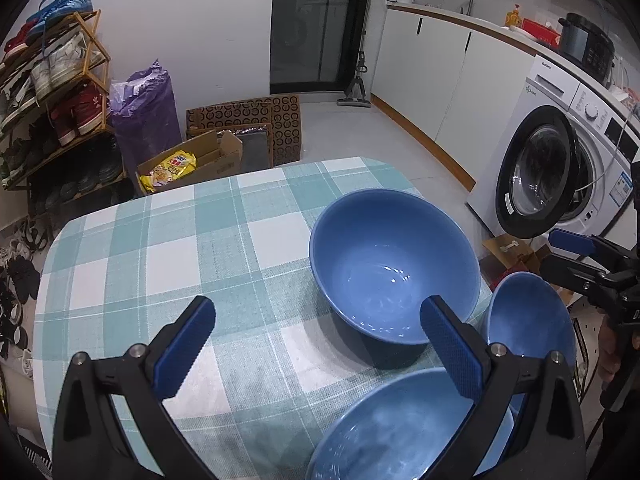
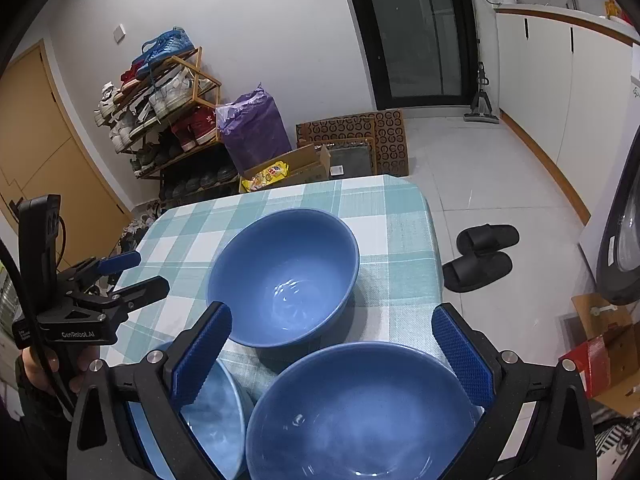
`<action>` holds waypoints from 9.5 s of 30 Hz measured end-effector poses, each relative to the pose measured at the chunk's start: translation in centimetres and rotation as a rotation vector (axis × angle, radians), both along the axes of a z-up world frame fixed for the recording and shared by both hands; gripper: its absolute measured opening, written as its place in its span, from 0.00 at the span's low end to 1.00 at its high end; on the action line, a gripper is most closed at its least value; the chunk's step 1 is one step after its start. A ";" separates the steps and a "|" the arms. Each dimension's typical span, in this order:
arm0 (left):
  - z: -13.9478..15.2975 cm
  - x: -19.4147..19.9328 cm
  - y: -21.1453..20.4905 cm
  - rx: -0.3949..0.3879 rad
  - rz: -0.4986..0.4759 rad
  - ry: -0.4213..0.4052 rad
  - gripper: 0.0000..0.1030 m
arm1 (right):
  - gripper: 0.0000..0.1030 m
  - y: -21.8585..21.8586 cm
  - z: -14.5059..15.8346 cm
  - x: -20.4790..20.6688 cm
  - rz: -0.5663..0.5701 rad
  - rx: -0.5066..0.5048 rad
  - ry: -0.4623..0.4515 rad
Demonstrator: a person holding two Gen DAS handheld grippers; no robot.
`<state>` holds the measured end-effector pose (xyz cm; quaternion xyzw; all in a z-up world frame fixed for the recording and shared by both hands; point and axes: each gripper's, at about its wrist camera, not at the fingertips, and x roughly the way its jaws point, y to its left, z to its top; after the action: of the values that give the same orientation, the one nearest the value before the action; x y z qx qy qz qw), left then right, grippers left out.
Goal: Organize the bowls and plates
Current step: 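Move both open grippers toward the blue bowls, then lower both grippers onto the rim of a large blue bowl and close, then lift the blue bowl with both grippers and carry it across the table, then lower the held blue bowl with both grippers beside another blue bowl, then open both grippers to release the blue bowl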
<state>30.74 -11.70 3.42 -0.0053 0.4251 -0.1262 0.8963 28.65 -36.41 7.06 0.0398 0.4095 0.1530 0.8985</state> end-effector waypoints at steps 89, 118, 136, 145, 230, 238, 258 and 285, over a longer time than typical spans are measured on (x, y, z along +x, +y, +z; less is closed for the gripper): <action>-0.3 1.4 -1.6 -0.008 -0.087 0.030 0.21 | 0.32 3.9 -2.6 3.3 0.063 -0.108 0.038; 5.0 -4.5 0.6 -0.034 -0.070 -0.072 0.21 | 0.32 5.6 3.9 -3.8 0.100 -0.112 -0.072; 6.3 -8.4 1.5 -0.044 -0.068 -0.105 0.21 | 0.32 6.8 5.9 -8.7 0.120 -0.107 -0.115; 6.1 -10.1 1.8 -0.054 -0.068 -0.104 0.21 | 0.32 6.9 6.2 -11.1 0.128 -0.108 -0.126; -3.3 -14.6 2.2 0.030 -0.060 0.028 0.21 | 0.32 10.4 -5.2 -15.9 0.153 -0.266 0.046; -3.7 -14.6 1.9 0.041 -0.067 0.040 0.23 | 0.32 11.0 -5.4 -16.1 0.151 -0.326 0.048; -4.0 -14.6 2.4 0.026 -0.062 0.051 0.38 | 0.50 11.1 -6.3 -15.7 0.183 -0.356 0.084; -1.0 -16.5 3.9 -0.110 -0.032 -0.034 1.00 | 0.99 7.7 -1.9 -19.1 0.187 -0.152 -0.122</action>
<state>14.25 -7.85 2.43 -0.0457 0.4023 -0.1637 0.8996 9.52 -28.72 5.19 -0.0764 0.3663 0.2068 0.9040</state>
